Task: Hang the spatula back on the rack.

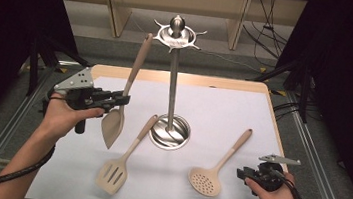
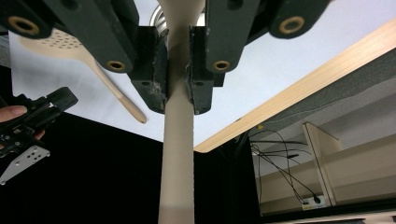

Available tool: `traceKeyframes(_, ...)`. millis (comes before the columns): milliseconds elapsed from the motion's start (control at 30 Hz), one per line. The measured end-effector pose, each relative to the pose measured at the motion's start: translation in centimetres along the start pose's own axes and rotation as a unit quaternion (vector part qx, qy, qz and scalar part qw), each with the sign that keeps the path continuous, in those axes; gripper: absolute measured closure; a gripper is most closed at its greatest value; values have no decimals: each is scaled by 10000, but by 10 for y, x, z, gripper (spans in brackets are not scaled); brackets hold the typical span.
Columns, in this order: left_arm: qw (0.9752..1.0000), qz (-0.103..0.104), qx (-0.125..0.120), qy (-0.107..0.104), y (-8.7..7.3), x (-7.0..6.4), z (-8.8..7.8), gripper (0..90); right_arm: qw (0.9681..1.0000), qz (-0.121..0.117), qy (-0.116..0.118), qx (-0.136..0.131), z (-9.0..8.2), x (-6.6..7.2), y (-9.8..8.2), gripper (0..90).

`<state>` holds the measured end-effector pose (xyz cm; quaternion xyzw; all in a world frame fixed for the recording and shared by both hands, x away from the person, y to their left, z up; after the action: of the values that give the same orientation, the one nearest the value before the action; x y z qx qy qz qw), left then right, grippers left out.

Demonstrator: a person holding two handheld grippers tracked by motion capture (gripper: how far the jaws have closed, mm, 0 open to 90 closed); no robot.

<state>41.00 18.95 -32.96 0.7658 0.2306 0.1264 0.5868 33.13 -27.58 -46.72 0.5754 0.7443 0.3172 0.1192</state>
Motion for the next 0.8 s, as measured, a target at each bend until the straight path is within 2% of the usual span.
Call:
traceKeyframes(133, 10000, 13, 17, 1, 0, 1, 2, 778, 10000, -4, -1, -4, 0, 0, 0, 666)
traceKeyframes(200, 10000, -11, 12, -13, 0, 3, 4, 778, 10000, 70, -3, 59, 0, 1, 0, 666)
traceKeyframes(233, 10000, -32, 17, 2, 0, 3, 4, 778, 10000, -77, -26, -15, 2, -1, 0, 666)
traceKeyframes(367, 10000, -14, 34, -19, -1, 4, 9, 778, 10000, -30, 57, -70, 2, 0, 0, 666)
traceKeyframes(467, 10000, -6, 84, -3, -1, 4, 11, 778, 10000, -75, -52, -7, 1, -1, 0, 666)
traceKeyframes(533, 10000, -18, 97, 3, -1, 4, 13, 778, 10000, -29, 56, -70, 2, 0, 0, 665)
traceKeyframes(567, 10000, -4, 91, -6, -1, 5, 15, 778, 10000, 16, -2, 30, 0, 0, -1, 665)
traceKeyframes(700, 9999, -26, 110, -22, -2, 6, 18, 777, 10000, -11, -78, -27, 1, -1, -1, 665)
traceKeyframes(800, 9999, -6, 139, -1, -2, 7, 20, 777, 10000, 38, 26, -42, 2, 0, -1, 664)
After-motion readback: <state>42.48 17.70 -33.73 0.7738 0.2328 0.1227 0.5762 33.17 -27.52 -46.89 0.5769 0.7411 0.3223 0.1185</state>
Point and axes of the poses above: each handheld gripper's, and its own axes: z roughly forward along the jaws, y roughly out of its top, x roughly to its left, the point moved 3 cm from there along z, roughly forward along the jaws, and after that the axes turned 5 degrees about -y, right-handed, at the moved point
